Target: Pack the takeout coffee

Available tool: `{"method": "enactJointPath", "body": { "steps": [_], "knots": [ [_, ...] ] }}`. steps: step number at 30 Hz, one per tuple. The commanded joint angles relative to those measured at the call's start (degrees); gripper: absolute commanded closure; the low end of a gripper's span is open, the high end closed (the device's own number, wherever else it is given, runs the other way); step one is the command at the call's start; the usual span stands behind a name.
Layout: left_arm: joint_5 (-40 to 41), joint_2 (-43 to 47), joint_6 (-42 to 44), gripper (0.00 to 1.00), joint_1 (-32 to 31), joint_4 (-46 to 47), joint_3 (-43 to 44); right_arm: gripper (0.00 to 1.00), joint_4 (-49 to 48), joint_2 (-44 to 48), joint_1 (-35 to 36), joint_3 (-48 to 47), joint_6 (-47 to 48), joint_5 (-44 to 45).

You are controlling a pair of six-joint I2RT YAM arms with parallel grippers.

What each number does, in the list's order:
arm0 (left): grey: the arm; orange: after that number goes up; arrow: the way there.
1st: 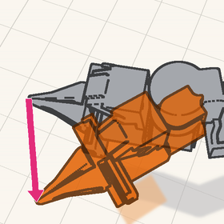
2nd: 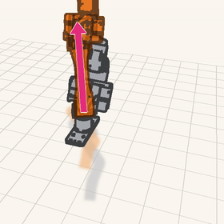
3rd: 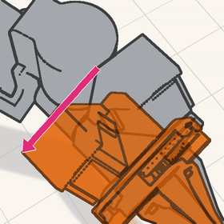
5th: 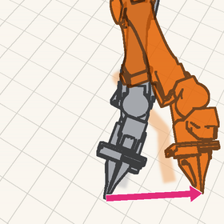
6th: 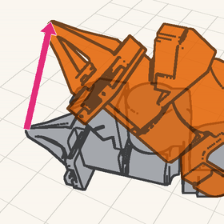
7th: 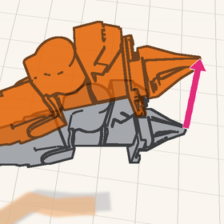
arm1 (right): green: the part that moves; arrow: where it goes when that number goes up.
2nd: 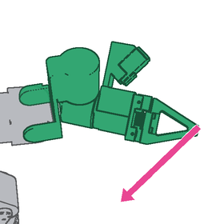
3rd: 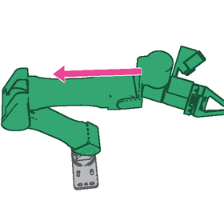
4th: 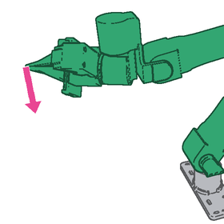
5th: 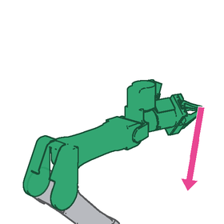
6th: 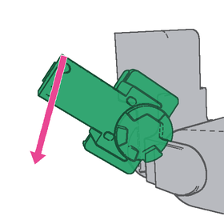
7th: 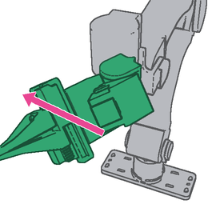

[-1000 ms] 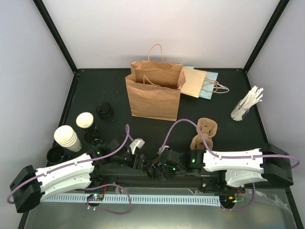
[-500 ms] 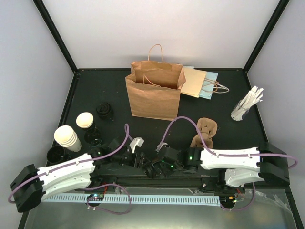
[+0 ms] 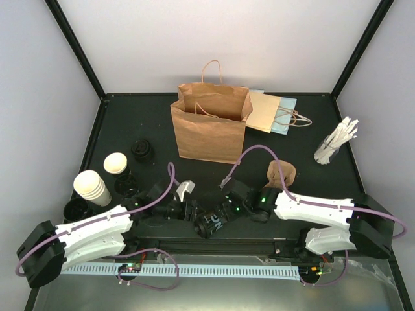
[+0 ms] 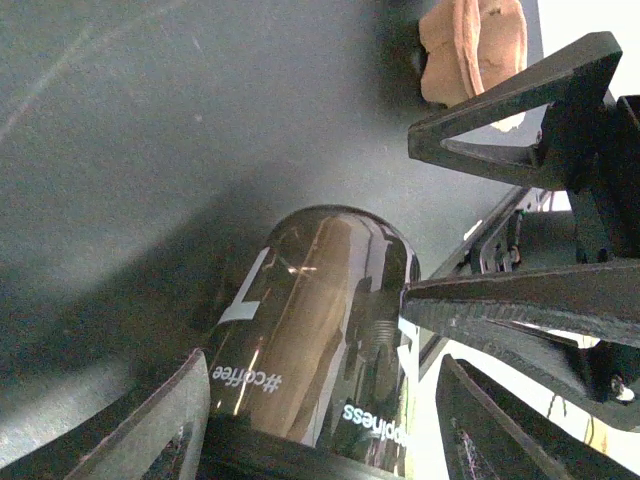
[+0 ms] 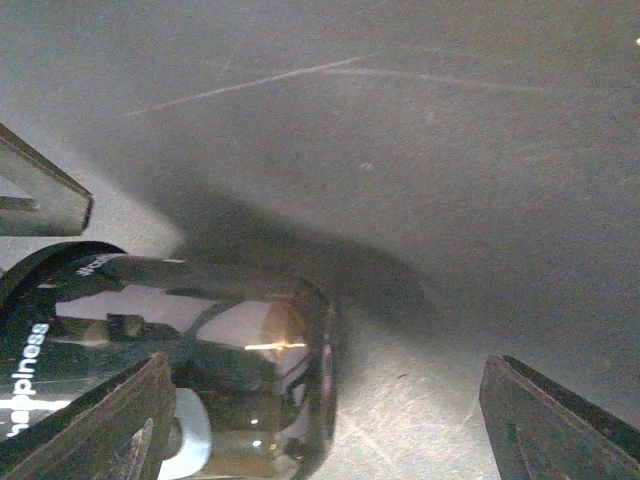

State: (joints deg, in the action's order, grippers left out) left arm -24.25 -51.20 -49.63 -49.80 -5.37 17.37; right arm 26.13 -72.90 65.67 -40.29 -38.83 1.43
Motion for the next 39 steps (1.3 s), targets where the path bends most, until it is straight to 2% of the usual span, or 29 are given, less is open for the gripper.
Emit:
{"method": "enactJointPath", "body": {
  "steps": [1, 7, 11, 14, 18, 23, 26, 30, 35, 39],
  "knots": [
    [0.0, -2.1, 3.6, 0.35, 2.1, 0.1, 5.3, 0.14, -0.3, 1.1, -2.7, 0.4, 3.7, -0.6],
    [4.1, 1.3, 9.4, 0.30, 2.7, -15.8, 11.4, 0.14, 2.7, 5.4, -2.7, -1.3, 11.6, -1.5],
    [6.4, 5.1, 9.9, 0.28, 3.1, -23.7, 13.1, 0.14, 3.5, 8.2, -0.9, -3.4, 20.2, -4.0],
    [7.8, 8.5, 8.2, 0.28, 4.2, -27.0, 12.5, 0.11, 4.5, 8.7, 1.7, -6.5, 24.1, 0.6],
    [8.3, 13.5, 6.5, 0.28, 5.7, -28.0, 10.8, 0.00, 1.1, 12.3, 1.9, -7.2, 33.6, -1.6],
    [7.5, 16.6, 6.2, 0.28, 6.2, -30.2, 10.3, 0.00, -4.0, 17.1, 1.9, -3.8, 48.3, -10.8],
    [6.8, 17.2, 6.5, 0.27, 6.3, -30.9, 9.9, 0.05, -6.5, 19.0, 1.8, -1.2, 55.5, -13.4],
    [5.9, 17.7, 6.7, 0.27, 6.3, -31.0, 9.2, 0.08, -1.3, 17.1, 2.4, -4.3, 63.2, -16.5],
    [4.6, 17.4, 6.8, 0.26, 6.3, -29.5, 8.1, 0.08, 7.2, 13.5, 5.4, -7.3, 71.1, -12.0],
    [3.5, 16.8, 6.8, 0.26, 6.3, -28.3, 7.7, 0.09, 10.3, 11.0, 5.9, -8.7, 74.5, -9.8]
  ]
}}
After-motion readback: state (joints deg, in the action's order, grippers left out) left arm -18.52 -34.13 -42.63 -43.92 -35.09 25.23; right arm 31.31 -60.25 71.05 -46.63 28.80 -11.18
